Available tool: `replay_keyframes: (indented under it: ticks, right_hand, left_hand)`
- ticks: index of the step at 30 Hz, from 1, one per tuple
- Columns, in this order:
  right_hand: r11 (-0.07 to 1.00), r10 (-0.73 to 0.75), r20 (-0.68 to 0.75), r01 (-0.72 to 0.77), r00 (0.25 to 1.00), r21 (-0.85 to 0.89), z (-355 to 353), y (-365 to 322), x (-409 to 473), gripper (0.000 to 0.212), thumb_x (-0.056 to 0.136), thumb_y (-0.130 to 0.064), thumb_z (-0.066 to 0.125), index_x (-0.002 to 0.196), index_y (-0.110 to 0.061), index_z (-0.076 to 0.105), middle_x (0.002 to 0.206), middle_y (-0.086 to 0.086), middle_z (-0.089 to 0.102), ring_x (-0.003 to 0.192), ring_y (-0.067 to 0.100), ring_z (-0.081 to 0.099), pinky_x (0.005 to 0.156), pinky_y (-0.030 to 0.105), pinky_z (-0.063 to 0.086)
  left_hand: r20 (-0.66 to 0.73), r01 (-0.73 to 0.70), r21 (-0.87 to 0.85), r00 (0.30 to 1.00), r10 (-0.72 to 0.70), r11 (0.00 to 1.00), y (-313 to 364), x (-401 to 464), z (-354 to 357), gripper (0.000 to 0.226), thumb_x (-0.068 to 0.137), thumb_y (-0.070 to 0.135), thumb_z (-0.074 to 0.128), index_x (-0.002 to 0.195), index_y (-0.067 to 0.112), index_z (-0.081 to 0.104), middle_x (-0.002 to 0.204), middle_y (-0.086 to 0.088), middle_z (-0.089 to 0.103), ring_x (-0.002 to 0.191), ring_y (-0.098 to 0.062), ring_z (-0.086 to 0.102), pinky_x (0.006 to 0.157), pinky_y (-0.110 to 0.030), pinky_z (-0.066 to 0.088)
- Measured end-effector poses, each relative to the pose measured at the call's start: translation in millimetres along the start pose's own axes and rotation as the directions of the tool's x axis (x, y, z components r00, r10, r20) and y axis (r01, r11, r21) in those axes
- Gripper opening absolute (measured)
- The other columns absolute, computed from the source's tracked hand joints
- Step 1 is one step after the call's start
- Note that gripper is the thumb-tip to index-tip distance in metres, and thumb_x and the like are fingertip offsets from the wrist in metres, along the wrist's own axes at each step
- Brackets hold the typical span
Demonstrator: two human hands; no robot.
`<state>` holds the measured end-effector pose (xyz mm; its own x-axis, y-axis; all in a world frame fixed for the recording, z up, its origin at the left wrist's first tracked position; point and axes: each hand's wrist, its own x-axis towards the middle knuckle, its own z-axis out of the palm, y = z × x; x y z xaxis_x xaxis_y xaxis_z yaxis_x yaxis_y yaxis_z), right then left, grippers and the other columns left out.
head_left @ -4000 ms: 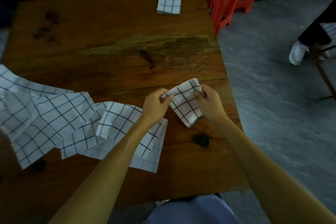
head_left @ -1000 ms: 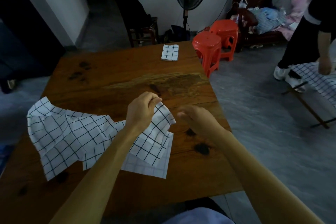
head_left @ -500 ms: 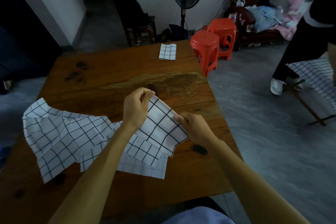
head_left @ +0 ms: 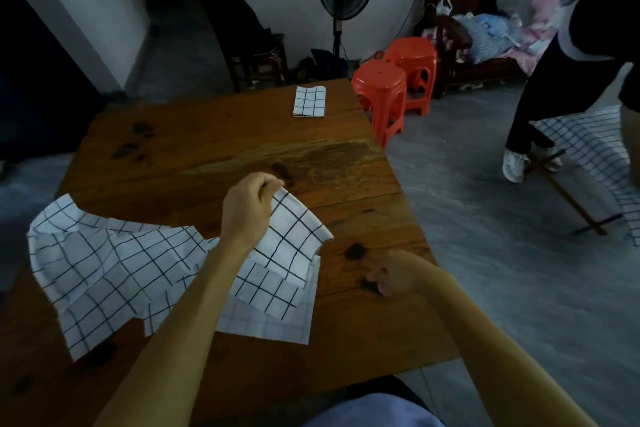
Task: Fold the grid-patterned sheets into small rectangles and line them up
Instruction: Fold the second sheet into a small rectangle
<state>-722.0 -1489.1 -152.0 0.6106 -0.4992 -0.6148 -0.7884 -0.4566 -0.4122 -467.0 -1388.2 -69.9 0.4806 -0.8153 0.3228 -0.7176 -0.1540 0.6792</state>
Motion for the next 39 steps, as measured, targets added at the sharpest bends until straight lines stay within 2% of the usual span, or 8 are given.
replay_keyframes:
  ticks: [7,11,21,26,28,33,35,39]
  right_hand:
    - [0.96,-0.218,-0.45,0.274,0.866,0.062,-23,-64,-3,0.032,0.098,-0.045,0.041,0.115,-0.025,0.06,0.103,-0.007,0.063,0.087,0.012,0.063,0.074,0.03,0.055]
    - [0.861,-0.336,-0.597,0.494,0.729,0.118,-30,-89,-4,0.028,0.102,-0.03,0.046,0.078,-0.021,0.058,0.066,0.0,0.055,0.058,0.009,0.049,0.053,0.025,0.036]
    - [0.914,-0.261,-0.495,0.377,0.829,0.149,1,-52,-2,0.031,0.101,-0.037,0.043,0.071,-0.032,0.047,0.063,-0.004,0.053,0.054,0.012,0.05,0.054,0.035,0.042]
    - [0.991,-0.016,-0.099,0.003,0.995,-0.132,2,-17,-5,0.026,0.101,-0.037,0.043,0.112,-0.022,0.062,0.099,0.002,0.066,0.088,0.018,0.063,0.085,0.037,0.053]
    - [0.997,0.009,-0.173,-0.023,0.985,-0.077,1,-15,-7,0.029,0.1,-0.042,0.043,0.116,-0.024,0.06,0.103,-0.002,0.066,0.092,0.015,0.063,0.086,0.036,0.054]
    - [0.931,-0.179,-0.424,0.292,0.888,0.22,-21,-67,2,0.038,0.09,-0.042,0.059,0.127,-0.035,0.049,0.118,-0.018,0.058,0.096,0.002,0.059,0.082,0.029,0.055]
    - [0.888,-0.182,-0.437,0.339,0.881,0.312,-28,-84,0,0.009,0.092,-0.034,0.06,0.097,-0.027,0.06,0.091,-0.008,0.065,0.076,0.007,0.06,0.066,0.028,0.052]
    - [0.827,-0.158,-0.577,0.427,0.801,0.366,-34,-86,-9,0.022,0.097,-0.026,0.056,0.08,-0.013,0.061,0.066,0.003,0.056,0.056,0.01,0.047,0.053,0.028,0.036]
  left_hand:
    - [0.171,-0.134,0.01,0.977,0.131,0.991,14,-11,22,0.019,0.096,0.025,0.051,0.095,0.013,0.065,0.088,0.002,0.063,0.08,-0.011,0.058,0.068,-0.029,0.049]
    - [0.154,-0.121,-0.061,0.98,0.129,0.991,24,-10,24,0.014,0.095,0.026,0.055,0.089,0.017,0.064,0.082,0.01,0.06,0.076,-0.006,0.055,0.065,-0.018,0.044]
    - [0.034,-0.045,-0.096,0.998,0.048,0.994,13,5,2,0.01,0.094,0.025,0.057,0.089,0.018,0.062,0.079,0.012,0.058,0.071,-0.002,0.054,0.061,-0.011,0.042]
    - [0.011,-0.035,-0.066,0.999,0.036,0.997,7,3,1,0.016,0.094,0.025,0.055,0.092,0.012,0.064,0.078,0.008,0.059,0.069,-0.003,0.053,0.059,-0.015,0.04]
    - [0.085,-0.1,-0.024,0.991,0.102,0.995,10,4,3,0.015,0.094,0.023,0.055,0.093,0.012,0.065,0.083,0.006,0.06,0.074,-0.006,0.056,0.064,-0.019,0.046]
    - [0.225,-0.198,-0.035,0.953,0.201,0.979,26,-3,18,0.011,0.094,0.022,0.057,0.089,0.015,0.064,0.083,0.007,0.058,0.074,-0.007,0.054,0.064,-0.02,0.044]
    - [0.222,-0.215,-0.061,0.949,0.224,0.975,29,-2,18,0.011,0.094,0.025,0.058,0.09,0.016,0.065,0.083,0.008,0.058,0.074,-0.006,0.054,0.062,-0.018,0.041]
    - [0.311,-0.149,-0.034,0.938,0.152,0.988,25,4,3,0.035,0.09,0.044,0.058,0.118,0.024,0.055,0.094,0.013,0.057,0.072,0.0,0.051,0.064,-0.017,0.038]
